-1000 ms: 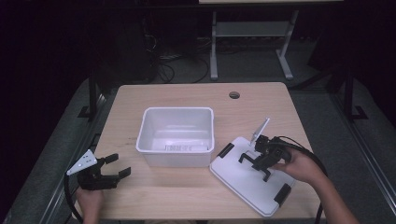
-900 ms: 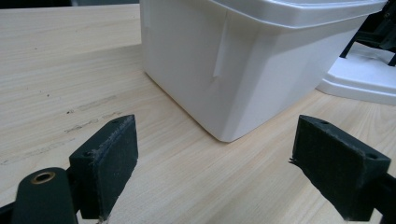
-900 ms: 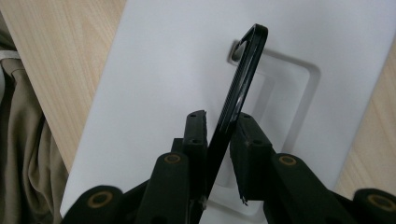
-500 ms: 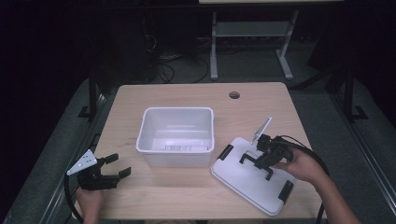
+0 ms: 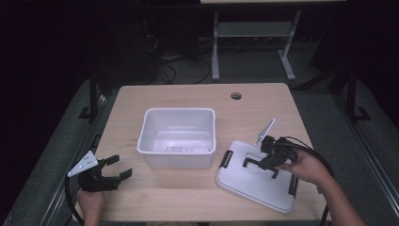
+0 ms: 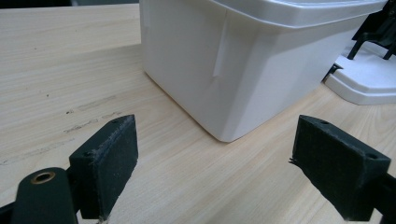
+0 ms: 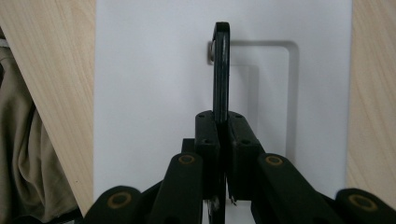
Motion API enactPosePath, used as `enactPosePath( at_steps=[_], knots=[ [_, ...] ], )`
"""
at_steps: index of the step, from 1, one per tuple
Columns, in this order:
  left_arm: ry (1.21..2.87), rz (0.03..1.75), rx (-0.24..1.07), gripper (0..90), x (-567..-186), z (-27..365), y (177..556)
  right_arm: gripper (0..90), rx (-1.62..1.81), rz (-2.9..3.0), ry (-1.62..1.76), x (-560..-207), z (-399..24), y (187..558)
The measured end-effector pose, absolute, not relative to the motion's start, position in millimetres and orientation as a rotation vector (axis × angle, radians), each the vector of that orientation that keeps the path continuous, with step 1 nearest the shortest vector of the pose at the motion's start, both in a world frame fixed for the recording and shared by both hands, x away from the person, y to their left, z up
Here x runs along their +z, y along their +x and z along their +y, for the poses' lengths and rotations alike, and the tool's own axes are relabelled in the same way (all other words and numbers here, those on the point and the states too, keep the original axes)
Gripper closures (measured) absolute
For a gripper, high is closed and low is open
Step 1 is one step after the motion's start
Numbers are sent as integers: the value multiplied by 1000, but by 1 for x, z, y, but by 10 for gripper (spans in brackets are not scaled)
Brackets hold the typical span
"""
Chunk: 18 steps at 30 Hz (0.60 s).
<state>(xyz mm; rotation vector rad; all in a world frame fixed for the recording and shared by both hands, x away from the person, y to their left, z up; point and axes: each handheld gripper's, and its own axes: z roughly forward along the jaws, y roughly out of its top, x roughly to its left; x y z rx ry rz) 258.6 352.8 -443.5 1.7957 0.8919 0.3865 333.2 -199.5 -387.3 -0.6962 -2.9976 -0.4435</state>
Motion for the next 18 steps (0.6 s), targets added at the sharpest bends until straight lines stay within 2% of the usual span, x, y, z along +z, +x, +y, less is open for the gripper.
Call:
enactPosePath(
  at_steps=[18],
  knots=[
    [1795,893,384,134,-444,352,259,846,-457,-3018,-667,-363,-205,330]
  ],
)
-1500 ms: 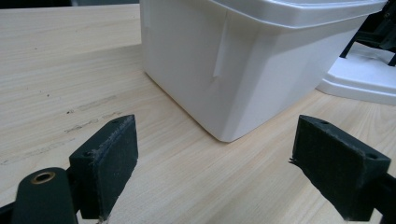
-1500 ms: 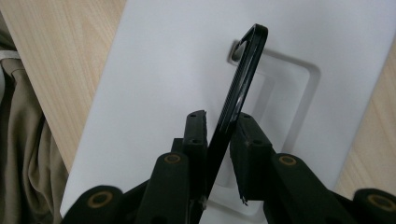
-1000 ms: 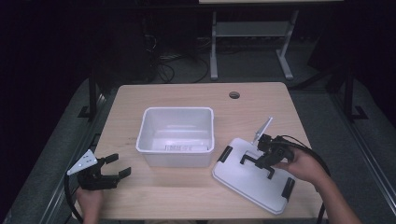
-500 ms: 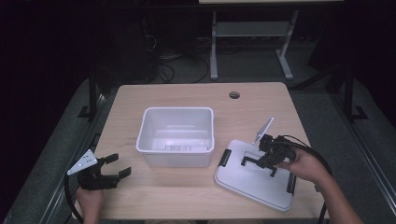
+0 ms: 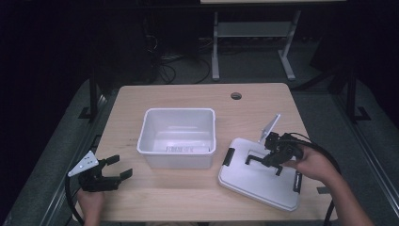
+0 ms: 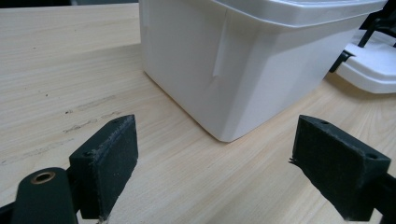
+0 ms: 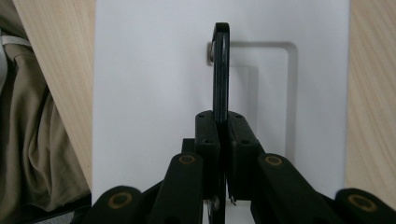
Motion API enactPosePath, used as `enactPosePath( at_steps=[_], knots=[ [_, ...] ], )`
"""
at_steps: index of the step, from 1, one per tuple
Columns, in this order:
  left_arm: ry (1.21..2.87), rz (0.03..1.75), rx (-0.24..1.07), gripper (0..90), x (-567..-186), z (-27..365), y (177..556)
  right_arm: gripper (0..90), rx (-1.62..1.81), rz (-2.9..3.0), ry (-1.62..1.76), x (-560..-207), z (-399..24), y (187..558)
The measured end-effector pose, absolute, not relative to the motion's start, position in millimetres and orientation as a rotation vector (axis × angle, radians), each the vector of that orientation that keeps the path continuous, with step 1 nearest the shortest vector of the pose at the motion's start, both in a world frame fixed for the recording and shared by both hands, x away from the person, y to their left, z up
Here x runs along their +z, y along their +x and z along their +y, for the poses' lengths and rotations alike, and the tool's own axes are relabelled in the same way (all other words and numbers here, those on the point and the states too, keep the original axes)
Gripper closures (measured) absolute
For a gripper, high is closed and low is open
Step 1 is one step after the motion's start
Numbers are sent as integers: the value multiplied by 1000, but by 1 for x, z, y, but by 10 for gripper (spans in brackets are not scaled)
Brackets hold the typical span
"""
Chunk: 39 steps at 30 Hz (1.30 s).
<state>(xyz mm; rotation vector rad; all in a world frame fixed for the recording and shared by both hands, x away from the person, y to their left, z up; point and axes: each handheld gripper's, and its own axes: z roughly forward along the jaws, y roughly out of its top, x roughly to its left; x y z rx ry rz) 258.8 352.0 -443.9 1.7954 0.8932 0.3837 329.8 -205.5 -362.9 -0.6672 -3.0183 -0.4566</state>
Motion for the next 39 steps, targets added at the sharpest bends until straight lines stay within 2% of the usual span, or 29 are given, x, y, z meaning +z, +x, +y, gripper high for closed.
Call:
enactPosePath(
  at_steps=[19,39],
  knots=[
    [1795,895,387,134,-444,352,259,846,-485,-3070,-648,-311,-214,325],
    [1797,900,384,134,-445,354,258,846,-502,-3094,-623,-275,-213,325]
  ],
)
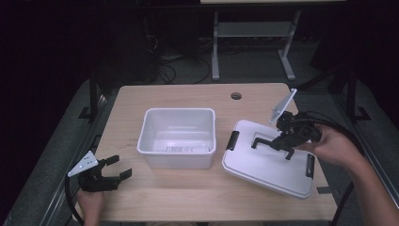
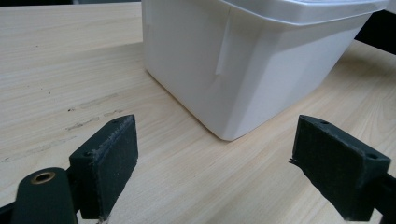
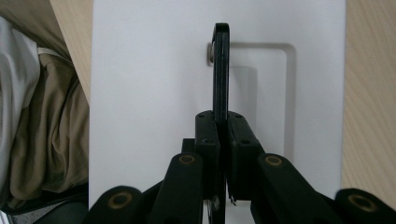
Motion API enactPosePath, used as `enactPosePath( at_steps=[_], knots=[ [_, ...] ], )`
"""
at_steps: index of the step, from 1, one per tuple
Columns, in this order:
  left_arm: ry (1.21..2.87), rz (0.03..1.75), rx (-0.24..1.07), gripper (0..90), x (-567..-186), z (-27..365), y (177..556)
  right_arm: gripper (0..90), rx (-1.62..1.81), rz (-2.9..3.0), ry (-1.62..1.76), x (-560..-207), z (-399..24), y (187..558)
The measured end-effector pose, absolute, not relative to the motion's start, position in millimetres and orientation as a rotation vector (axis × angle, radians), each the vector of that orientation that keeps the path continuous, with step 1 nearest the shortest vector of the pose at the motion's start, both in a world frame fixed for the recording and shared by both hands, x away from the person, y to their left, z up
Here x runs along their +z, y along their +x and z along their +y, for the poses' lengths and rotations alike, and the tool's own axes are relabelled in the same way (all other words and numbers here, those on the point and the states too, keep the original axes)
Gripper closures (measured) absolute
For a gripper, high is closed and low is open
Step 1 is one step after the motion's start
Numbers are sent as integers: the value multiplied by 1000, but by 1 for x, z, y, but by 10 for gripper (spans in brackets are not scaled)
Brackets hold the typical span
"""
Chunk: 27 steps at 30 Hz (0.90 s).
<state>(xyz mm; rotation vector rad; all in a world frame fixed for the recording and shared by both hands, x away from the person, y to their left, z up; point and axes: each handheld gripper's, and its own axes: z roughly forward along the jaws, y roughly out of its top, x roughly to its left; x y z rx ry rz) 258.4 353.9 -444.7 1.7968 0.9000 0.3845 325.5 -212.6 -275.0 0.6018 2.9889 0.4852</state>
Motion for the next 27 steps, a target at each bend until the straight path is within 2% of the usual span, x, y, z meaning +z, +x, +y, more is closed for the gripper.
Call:
enactPosePath(
  at_steps=[27],
  knots=[
    [1789,905,386,134,-445,356,258,846,517,2985,486,-230,-175,336]
  ],
)
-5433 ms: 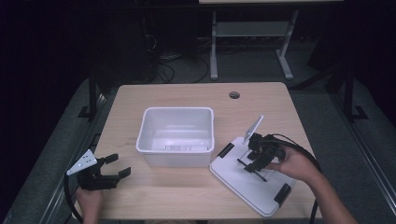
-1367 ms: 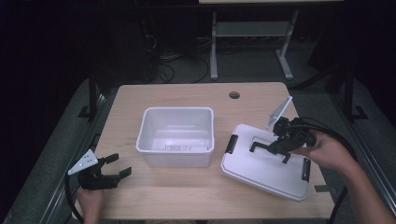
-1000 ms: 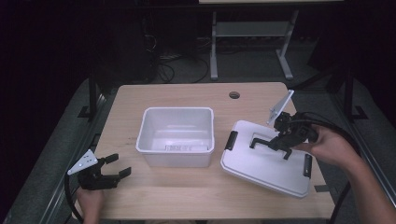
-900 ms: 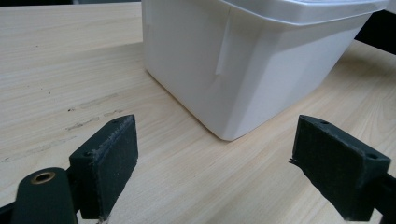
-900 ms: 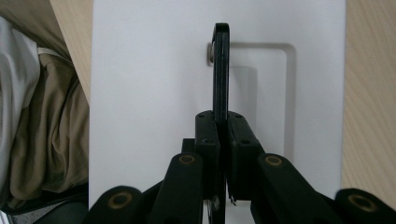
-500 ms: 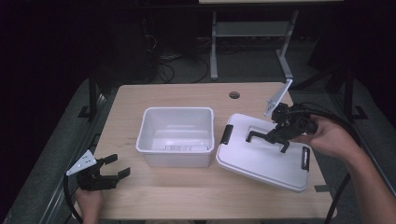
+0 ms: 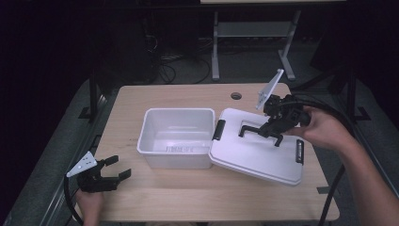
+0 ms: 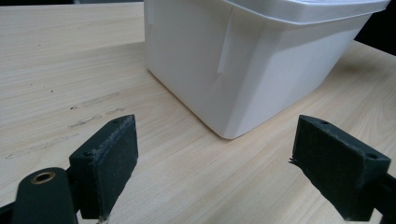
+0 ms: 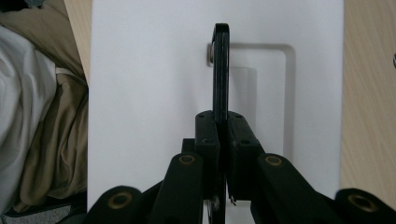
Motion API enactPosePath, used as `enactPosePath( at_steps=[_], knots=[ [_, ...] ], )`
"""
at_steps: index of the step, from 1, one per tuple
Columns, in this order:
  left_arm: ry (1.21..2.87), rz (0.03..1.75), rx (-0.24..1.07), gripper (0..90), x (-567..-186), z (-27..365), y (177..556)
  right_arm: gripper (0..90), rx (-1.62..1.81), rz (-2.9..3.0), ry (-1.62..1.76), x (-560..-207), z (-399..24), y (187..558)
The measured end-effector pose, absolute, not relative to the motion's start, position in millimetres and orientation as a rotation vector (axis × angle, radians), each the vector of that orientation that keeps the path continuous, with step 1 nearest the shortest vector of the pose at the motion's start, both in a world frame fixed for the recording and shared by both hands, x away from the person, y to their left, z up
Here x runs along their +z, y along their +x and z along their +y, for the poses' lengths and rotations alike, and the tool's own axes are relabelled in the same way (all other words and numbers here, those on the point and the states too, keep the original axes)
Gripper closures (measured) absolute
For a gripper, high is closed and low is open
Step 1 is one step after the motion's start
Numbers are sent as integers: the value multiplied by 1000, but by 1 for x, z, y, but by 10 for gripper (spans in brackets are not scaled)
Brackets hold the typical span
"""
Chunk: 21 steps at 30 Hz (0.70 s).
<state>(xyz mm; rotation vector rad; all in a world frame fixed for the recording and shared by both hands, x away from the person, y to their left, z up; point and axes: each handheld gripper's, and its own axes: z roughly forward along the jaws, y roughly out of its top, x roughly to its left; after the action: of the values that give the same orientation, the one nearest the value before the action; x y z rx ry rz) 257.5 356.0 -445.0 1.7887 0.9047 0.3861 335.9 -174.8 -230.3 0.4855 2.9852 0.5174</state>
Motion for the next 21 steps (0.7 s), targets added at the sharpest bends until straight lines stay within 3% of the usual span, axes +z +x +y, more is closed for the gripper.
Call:
enactPosePath(
  at_steps=[21],
  knots=[
    [1783,906,385,134,-445,357,258,846,547,2999,350,-208,-127,354]
  ],
)
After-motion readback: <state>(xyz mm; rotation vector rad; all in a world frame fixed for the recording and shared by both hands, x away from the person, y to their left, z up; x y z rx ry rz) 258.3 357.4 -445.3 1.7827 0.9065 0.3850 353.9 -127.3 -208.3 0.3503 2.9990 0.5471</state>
